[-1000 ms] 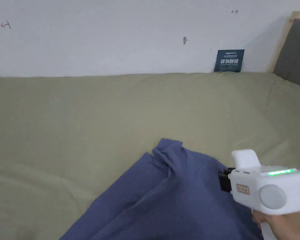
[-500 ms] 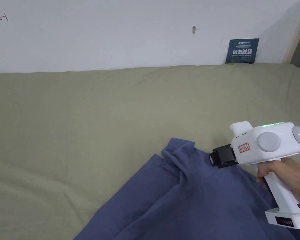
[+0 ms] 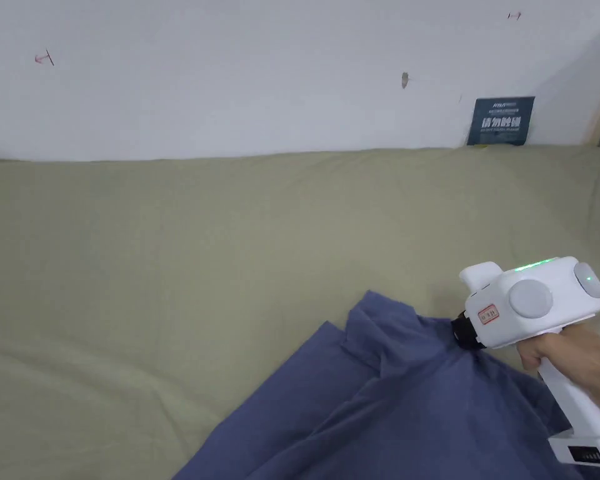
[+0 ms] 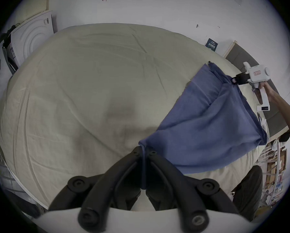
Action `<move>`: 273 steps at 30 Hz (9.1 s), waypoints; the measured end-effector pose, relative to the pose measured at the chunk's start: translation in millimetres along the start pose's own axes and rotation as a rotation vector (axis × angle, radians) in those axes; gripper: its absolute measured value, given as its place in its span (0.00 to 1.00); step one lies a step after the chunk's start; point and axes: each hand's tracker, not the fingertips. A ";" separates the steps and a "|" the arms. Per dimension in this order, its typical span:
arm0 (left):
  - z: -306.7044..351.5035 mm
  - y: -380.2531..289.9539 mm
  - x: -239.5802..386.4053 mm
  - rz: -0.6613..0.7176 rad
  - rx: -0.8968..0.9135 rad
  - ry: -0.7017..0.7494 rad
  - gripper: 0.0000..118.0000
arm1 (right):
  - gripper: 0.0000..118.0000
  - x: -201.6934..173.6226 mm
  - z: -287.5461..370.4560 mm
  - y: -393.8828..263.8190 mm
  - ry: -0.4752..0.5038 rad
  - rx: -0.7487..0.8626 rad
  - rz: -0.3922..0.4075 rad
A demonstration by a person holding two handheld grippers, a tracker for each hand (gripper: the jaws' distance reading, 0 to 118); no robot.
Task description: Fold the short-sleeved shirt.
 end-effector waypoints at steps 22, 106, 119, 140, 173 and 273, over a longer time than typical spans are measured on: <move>271.1 162.5 96.9 -0.103 0.549 0.053 0.01 | 0.03 9.1 490.1 -44.1 -0.188 0.722 -0.002; 64.6 22.2 37.9 -0.137 0.212 0.205 0.01 | 0.03 -21.2 236.5 -256.7 -0.054 0.274 -0.192; 74.1 -69.0 18.0 -0.070 0.156 0.180 0.01 | 0.03 -41.3 236.7 -336.0 -0.024 0.197 -0.189; 106.1 -76.8 33.7 -0.007 0.301 0.157 0.00 | 0.01 -44.0 266.3 -340.6 -0.148 0.371 -0.270; 44.2 -75.4 8.7 0.014 -0.022 0.156 0.10 | 0.01 -45.7 247.5 -354.4 -0.055 0.208 -0.254; -40.1 86.3 26.2 0.002 -0.021 0.105 0.08 | 0.07 22.0 129.0 -230.9 0.040 0.028 -0.283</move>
